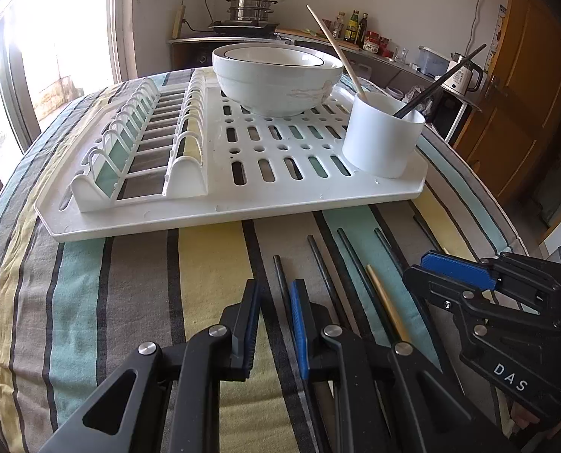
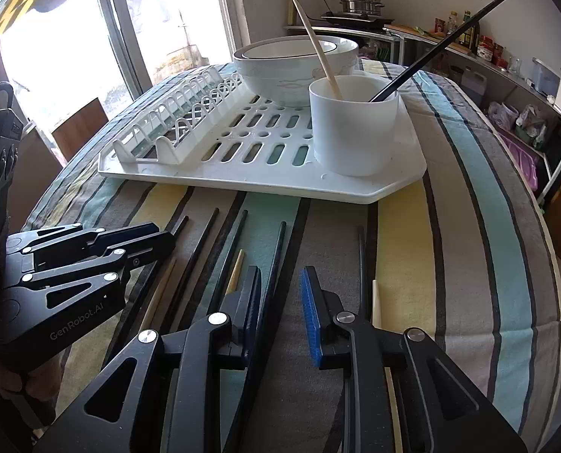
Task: Organize utensils
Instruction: 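Grasp a black chopstick with the left tool while the right tool grasps another black chopstick, then lift both black chopsticks and carry them over the white cup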
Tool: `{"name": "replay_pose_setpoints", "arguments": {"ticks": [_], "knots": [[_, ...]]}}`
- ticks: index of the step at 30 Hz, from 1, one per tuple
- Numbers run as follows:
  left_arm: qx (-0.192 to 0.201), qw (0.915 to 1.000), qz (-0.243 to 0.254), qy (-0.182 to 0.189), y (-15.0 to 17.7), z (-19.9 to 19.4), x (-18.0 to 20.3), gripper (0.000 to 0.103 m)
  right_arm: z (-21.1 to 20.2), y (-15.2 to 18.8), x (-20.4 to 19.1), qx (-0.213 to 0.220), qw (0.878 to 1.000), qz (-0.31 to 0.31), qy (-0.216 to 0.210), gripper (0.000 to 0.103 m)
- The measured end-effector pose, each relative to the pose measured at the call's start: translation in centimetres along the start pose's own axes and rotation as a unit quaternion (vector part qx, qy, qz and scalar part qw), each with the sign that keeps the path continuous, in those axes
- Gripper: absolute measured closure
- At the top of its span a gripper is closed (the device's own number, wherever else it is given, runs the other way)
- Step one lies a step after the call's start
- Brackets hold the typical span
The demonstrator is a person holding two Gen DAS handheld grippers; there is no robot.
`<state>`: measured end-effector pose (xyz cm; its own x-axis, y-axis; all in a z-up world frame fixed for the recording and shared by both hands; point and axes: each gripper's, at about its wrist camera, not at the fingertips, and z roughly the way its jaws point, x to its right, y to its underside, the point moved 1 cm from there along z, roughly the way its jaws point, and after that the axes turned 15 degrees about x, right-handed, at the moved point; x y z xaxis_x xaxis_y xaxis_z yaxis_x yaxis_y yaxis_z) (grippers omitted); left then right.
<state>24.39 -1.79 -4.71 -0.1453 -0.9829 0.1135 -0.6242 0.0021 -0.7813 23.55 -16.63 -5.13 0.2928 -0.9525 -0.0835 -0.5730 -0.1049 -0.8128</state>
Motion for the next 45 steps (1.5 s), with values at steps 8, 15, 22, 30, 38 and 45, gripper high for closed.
{"name": "replay_pose_setpoints", "arguments": {"ticks": [8,15,22,30,38,45], "knots": [[-0.003,0.9992,0.036,-0.013,0.2,0.0,0.8,0.087,0.8,0.0,-0.6,-0.003,0.999,-0.030,0.012,0.089],[-0.008,0.9977,0.065,-0.020,-0.1,0.6,1.4,0.087,1.1,-0.2,-0.7,-0.003,0.999,-0.039,0.015,0.097],[-0.006,0.9991,0.041,-0.008,-0.3,0.4,1.1,0.097,0.3,-0.5,-0.1,0.009,1.000,-0.015,0.000,0.098],[0.038,0.9988,0.028,0.011,-2.3,-3.2,1.0,0.098,-2.6,-2.2,0.5,0.051,0.998,0.010,-0.022,0.098],[0.092,0.9951,0.023,0.027,-5.3,-8.0,1.1,0.098,-7.5,-5.0,0.5,0.117,0.992,0.015,-0.033,0.098],[0.143,0.9887,0.027,0.034,-7.6,-12.4,1.3,0.099,-11.7,-6.7,0.9,0.175,0.984,0.018,-0.031,0.098]]}}
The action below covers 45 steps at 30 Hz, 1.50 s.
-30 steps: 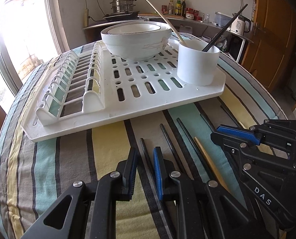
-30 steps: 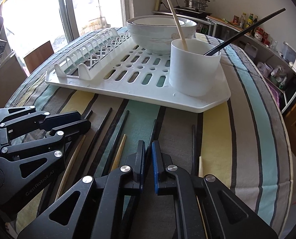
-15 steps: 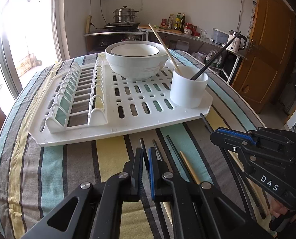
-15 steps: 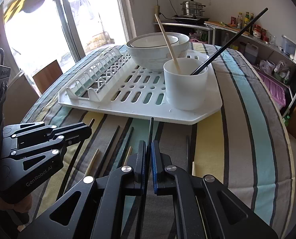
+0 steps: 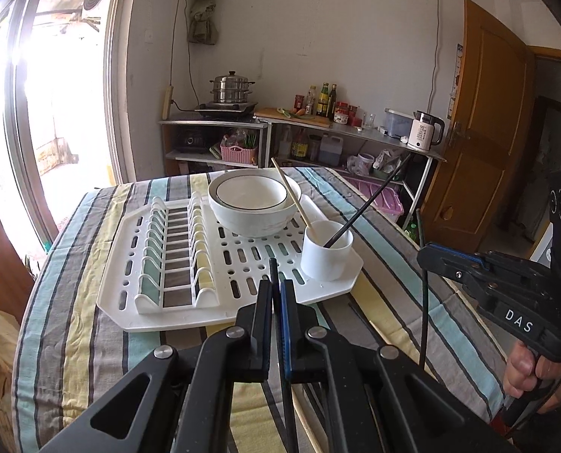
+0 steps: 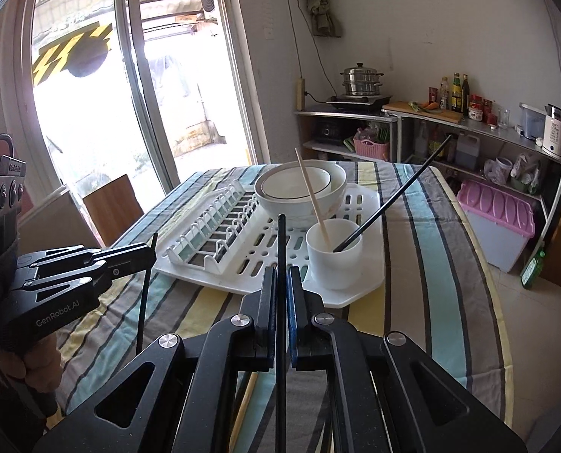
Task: Organize utensils
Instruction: 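Lift both black chopsticks and carry them over the white cup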
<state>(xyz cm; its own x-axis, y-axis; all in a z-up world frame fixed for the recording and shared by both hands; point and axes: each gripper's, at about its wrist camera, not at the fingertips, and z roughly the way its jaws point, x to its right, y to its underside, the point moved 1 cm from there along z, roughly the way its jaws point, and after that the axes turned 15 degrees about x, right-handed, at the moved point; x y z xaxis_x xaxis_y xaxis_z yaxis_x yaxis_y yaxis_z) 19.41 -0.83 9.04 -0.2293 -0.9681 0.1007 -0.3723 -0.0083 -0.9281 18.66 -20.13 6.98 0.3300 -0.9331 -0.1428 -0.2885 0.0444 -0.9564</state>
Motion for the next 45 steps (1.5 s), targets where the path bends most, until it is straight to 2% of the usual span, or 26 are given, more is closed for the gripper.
{"name": "replay_pose_setpoints", "arguments": {"ticks": [10,18,32,45], "knots": [[0.046,0.9989,-0.004,0.006,-2.4,-3.9,0.4,0.099,-2.5,-1.4,-0.2,0.038,0.999,0.001,0.003,0.098],[0.054,0.9985,-0.004,0.007,-2.7,-5.0,0.6,0.100,-3.5,-1.2,0.2,0.044,0.999,0.003,0.004,0.098],[0.058,0.9983,-0.001,0.011,-4.3,-4.2,0.6,0.100,-4.3,-2.8,0.7,0.060,0.998,-0.001,0.009,0.098],[0.053,0.9978,0.004,0.039,-9.2,-0.3,2.0,0.100,-2.7,-6.2,1.7,0.075,0.997,-0.010,0.018,0.098]]}}
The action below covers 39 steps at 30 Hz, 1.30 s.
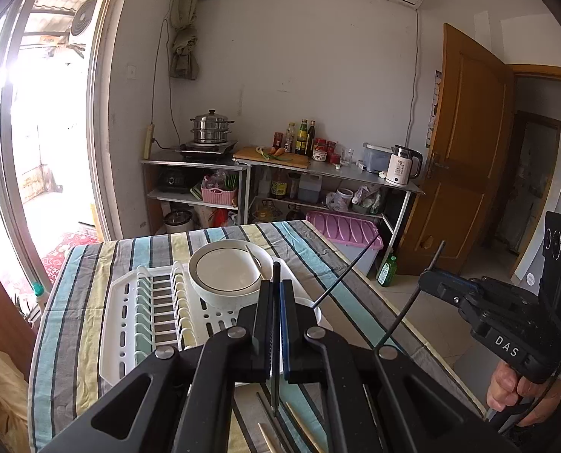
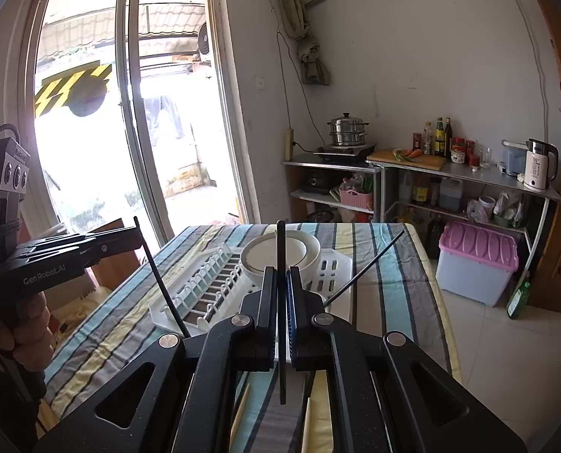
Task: Organize utensils
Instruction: 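Lift both black chopsticks and carry them over the white cup, then drop the black chopsticks into the white cup by opening both tools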
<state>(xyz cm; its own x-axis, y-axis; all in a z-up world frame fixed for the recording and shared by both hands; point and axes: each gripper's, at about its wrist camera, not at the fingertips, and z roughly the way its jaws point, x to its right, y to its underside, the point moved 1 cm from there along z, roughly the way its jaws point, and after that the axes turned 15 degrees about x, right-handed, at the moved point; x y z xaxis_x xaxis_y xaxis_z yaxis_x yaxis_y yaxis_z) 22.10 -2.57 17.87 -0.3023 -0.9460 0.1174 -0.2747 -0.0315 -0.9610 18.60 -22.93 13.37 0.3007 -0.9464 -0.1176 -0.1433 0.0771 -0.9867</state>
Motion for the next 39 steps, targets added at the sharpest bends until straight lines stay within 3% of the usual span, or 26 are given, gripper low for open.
{"name": "replay_pose_setpoints", "arguments": {"ticks": [19,28,39], "knots": [[0.024,0.9990,-0.008,0.036,-7.0,7.5,2.1,0.100,4.1,-4.6,2.0,0.035,0.999,0.008,0.002,0.098],[0.005,0.9991,-0.018,0.038,-6.0,11.7,1.5,0.100,6.9,-4.4,3.4,0.032,0.999,0.015,0.010,0.098],[-0.038,0.9983,-0.033,0.031,-2.3,15.3,-0.1,0.100,10.0,-1.0,5.5,-0.015,0.999,0.036,0.022,0.098]]}}
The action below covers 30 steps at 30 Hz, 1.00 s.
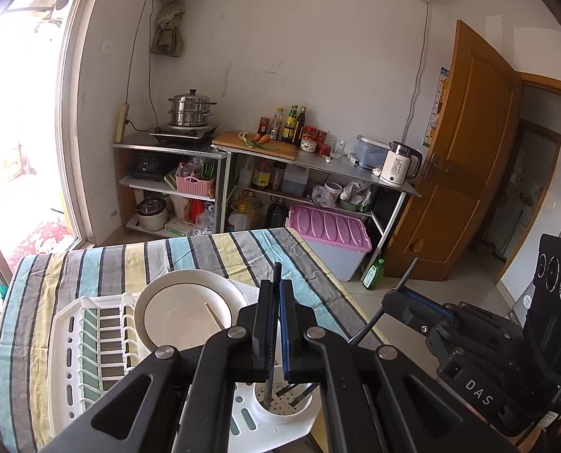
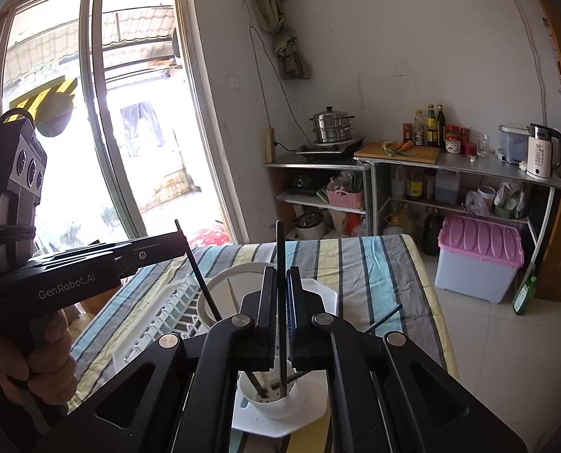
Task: Organize utensils
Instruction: 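Drop the black chopsticks into the white cup by opening both tools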
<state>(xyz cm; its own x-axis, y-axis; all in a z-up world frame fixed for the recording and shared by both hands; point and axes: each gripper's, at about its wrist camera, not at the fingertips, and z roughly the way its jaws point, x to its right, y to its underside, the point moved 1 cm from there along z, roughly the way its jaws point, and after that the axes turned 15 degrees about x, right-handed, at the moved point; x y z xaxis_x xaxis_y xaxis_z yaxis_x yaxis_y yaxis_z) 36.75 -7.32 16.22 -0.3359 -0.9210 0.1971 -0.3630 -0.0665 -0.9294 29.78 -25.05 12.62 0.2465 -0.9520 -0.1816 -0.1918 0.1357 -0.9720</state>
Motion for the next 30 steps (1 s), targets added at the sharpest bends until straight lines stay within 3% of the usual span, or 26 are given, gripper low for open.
{"name": "replay_pose_setpoints", "arguments": {"ticks": [14,20,23,30], "knots": [[-0.021,0.9995,-0.001,-0.023,2.3,1.5,-1.6,0.103,0.5,1.1,1.7,-0.021,1.000,0.011,0.016,0.098],[-0.010,0.9996,-0.002,-0.024,2.6,0.4,-1.6,0.103,0.2,1.1,1.6,-0.027,0.999,0.005,0.021,0.096],[-0.006,0.9997,-0.004,-0.024,3.2,-0.5,-1.5,0.103,-0.3,1.3,1.5,-0.026,0.999,0.001,0.019,0.088],[0.004,0.9994,0.016,-0.030,5.6,-3.9,-0.6,0.103,-2.2,2.2,1.5,-0.027,1.000,0.002,0.016,0.087]]}}
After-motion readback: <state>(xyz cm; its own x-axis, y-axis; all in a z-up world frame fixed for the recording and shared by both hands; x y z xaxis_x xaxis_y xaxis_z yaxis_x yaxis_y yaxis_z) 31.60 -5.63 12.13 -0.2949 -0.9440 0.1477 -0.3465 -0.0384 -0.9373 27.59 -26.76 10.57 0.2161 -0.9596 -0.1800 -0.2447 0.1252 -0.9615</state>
